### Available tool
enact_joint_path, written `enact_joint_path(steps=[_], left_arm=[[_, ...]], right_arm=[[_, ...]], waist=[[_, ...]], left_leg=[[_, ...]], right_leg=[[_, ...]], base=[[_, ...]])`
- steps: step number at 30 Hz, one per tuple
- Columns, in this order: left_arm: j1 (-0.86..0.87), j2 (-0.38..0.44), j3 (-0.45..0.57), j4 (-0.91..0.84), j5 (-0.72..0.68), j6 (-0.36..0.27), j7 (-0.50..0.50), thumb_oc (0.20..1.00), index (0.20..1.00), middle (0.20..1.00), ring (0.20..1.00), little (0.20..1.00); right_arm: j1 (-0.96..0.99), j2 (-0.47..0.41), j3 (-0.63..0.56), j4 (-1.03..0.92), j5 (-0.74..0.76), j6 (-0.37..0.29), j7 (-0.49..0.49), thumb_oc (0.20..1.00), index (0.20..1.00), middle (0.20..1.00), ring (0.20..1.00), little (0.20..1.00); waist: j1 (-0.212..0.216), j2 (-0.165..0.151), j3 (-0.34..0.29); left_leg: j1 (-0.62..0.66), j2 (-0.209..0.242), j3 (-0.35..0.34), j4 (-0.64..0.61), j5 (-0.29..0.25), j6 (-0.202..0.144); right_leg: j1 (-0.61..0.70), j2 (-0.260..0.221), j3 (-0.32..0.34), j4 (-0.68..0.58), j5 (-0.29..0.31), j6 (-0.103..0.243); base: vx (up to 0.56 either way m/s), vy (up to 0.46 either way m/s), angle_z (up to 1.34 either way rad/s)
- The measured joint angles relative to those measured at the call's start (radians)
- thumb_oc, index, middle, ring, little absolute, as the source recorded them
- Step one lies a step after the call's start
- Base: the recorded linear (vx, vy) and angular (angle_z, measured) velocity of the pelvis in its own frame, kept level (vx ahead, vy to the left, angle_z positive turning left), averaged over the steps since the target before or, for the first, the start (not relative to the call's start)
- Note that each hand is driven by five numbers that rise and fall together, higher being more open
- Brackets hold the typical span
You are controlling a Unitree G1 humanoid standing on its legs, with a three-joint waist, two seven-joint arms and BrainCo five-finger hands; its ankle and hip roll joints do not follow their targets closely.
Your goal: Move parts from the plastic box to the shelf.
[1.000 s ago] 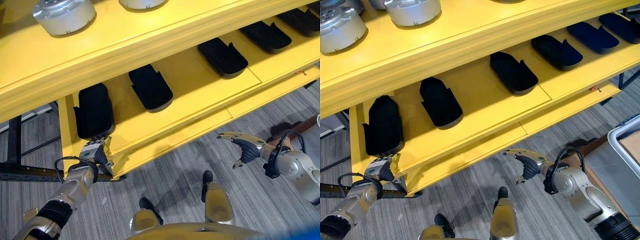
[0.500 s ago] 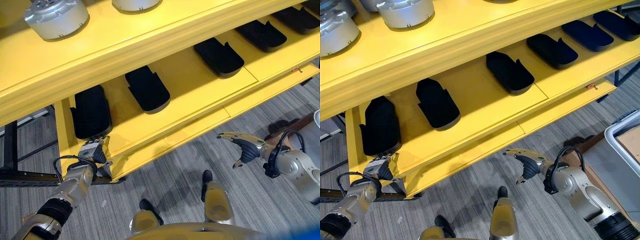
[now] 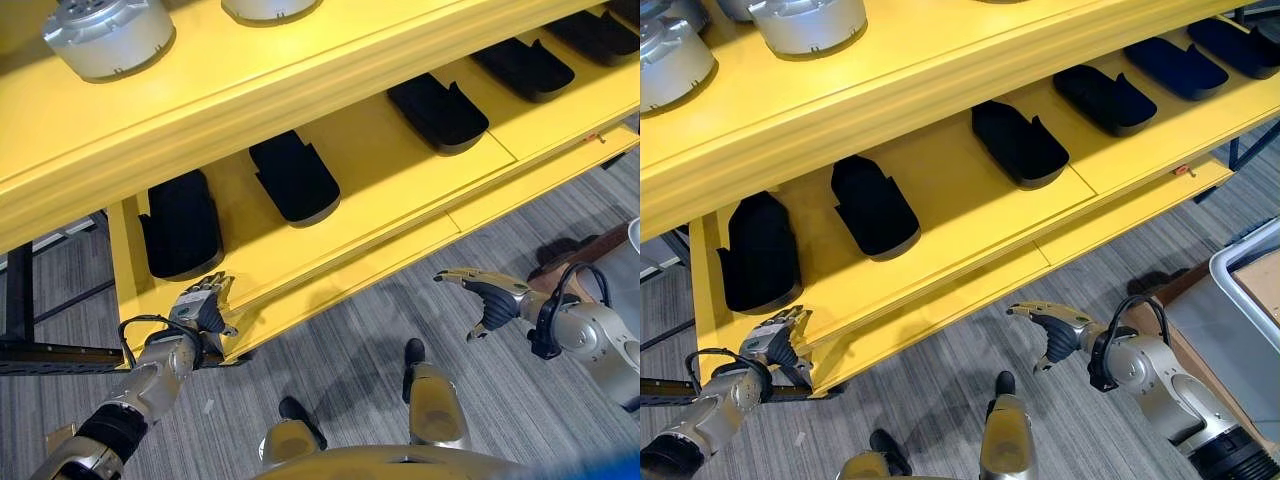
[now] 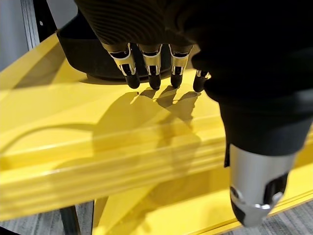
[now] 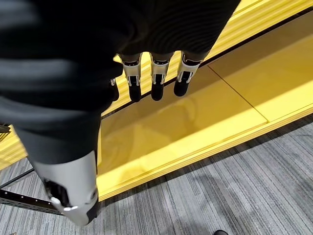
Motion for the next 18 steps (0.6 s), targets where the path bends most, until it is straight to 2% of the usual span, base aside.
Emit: enact_joint_path(steps=[4,8,10,12,14,15,18], left_arm=[[0.05,-0.031,0.061,-0.044,-0.164,-0.058,-0.006,1.0,1.0,1.0,1.0,1.0],[0.112,-0.118,0.178,-0.059,-0.478,-0.199,-0.089,1.0,1.0,1.0,1.0,1.0],[0.134,-0.144,0.21,-0.064,-0.592,-0.243,-0.147,1.0,1.0,1.0,1.0,1.0],[0.167,-0.185,0.239,-0.08,-0.727,-0.294,-0.236,1.0,1.0,1.0,1.0,1.0],[0.215,-0.215,0.223,-0.096,-0.824,-0.311,-0.335,1.0,1.0,1.0,1.0,1.0],[0.262,-0.248,0.215,-0.111,-0.874,-0.322,-0.379,1.0,1.0,1.0,1.0,1.0],[0.336,-0.294,0.194,-0.13,-0.961,-0.356,-0.438,1.0,1.0,1.0,1.0,1.0]], right_arm=[[0.042,0.007,-0.005,-0.001,0.0,-0.001,-0.04,1.0,1.0,1.0,1.0,1.0],[0.094,0.037,-0.018,-0.001,0.015,-0.014,-0.105,1.0,1.0,1.0,1.0,1.0],[0.109,0.067,-0.033,0.005,0.057,-0.018,-0.131,1.0,1.0,1.0,1.0,1.0],[0.118,0.123,-0.047,0.039,0.194,-0.029,-0.175,1.0,1.0,1.0,1.0,1.0],[0.125,0.178,-0.052,0.072,0.328,-0.03,-0.203,1.0,1.0,1.0,1.0,1.0],[0.125,0.239,-0.054,0.12,0.422,-0.033,-0.209,1.0,1.0,1.0,1.0,1.0],[0.151,0.337,-0.05,0.191,0.62,-0.025,-0.193,1.0,1.0,1.0,1.0,1.0]], waist=[[0.024,0.002,0.004],[0.04,0.008,0.011],[0.054,0.008,0.011],[0.067,0.008,0.01],[0.088,0.003,0.002],[0.095,-0.006,-0.011],[0.113,-0.026,-0.036]], left_leg=[[0.0,0.005,-0.001,-0.001,0.001,-0.002],[0.007,0.01,-0.03,-0.003,0.001,-0.001],[0.006,0.011,-0.039,-0.006,0.0,-0.001],[0.016,0.011,-0.054,-0.012,0.0,-0.001],[0.033,0.009,-0.057,-0.023,0.0,0.0],[0.04,0.008,-0.056,-0.036,0.002,0.001],[0.041,0.009,-0.071,-0.04,0.007,0.002]], right_leg=[[0.004,0.006,-0.003,-0.005,-0.001,-0.001],[0.047,0.005,-0.033,-0.025,-0.002,0.001],[0.057,0.005,-0.045,-0.034,-0.003,0.002],[0.083,0.003,-0.062,-0.047,-0.002,0.003],[0.106,0.002,-0.072,-0.056,-0.004,0.005],[0.113,0.005,-0.078,-0.066,-0.003,0.005],[0.135,0.004,-0.101,-0.084,-0.001,0.008]], base=[[-0.06,-0.041,0.02],[-0.02,-0.026,0.18],[0.0,-0.014,0.17],[-0.01,-0.003,0.18],[-0.01,0.003,0.1],[-0.01,0.008,0.09],[-0.03,0.019,0.14]])
